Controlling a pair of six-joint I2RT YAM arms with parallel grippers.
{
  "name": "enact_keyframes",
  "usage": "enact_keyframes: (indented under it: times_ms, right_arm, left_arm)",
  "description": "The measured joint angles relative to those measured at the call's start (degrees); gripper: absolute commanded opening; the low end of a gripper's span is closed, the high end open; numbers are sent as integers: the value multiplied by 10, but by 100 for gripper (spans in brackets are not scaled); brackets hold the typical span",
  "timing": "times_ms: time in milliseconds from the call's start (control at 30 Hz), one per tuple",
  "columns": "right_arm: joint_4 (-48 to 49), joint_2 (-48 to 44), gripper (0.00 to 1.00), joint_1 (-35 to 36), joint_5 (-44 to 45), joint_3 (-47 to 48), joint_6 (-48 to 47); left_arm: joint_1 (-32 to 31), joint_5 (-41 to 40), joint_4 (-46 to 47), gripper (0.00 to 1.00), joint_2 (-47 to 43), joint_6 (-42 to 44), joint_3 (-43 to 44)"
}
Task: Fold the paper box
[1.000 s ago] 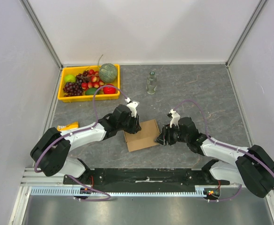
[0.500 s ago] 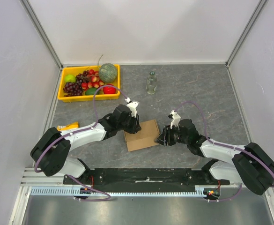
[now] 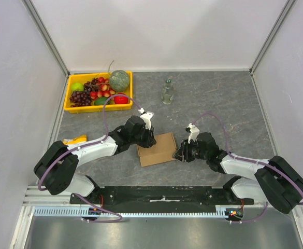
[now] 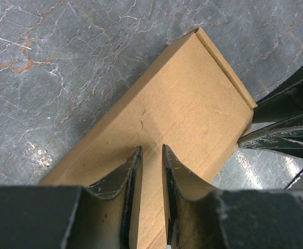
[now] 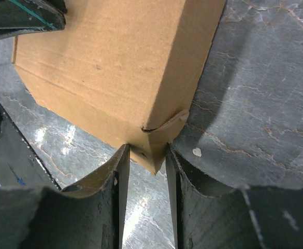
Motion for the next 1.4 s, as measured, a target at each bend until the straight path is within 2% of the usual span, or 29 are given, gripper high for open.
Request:
enact_keyframes:
  times_ms: [467, 767, 1067, 1200, 1400]
  right_arm:
    - [-40, -3, 34, 1, 42, 1, -18]
    - [-20, 20, 30, 1, 63, 8, 2]
    - [20, 47, 32, 0, 80, 11, 25]
    - [-43, -3, 41, 0, 119, 11, 24]
    - [-178, -183, 54, 0, 224, 13, 21]
  left_arm:
    - [0, 3, 6, 28, 5, 0, 3]
    - [0, 5, 9, 28, 8, 0, 3]
    - [1, 11, 10, 27, 9, 6, 4]
    - [1, 15, 11, 27, 9, 6, 4]
    - [1, 16, 12, 27, 10, 6, 4]
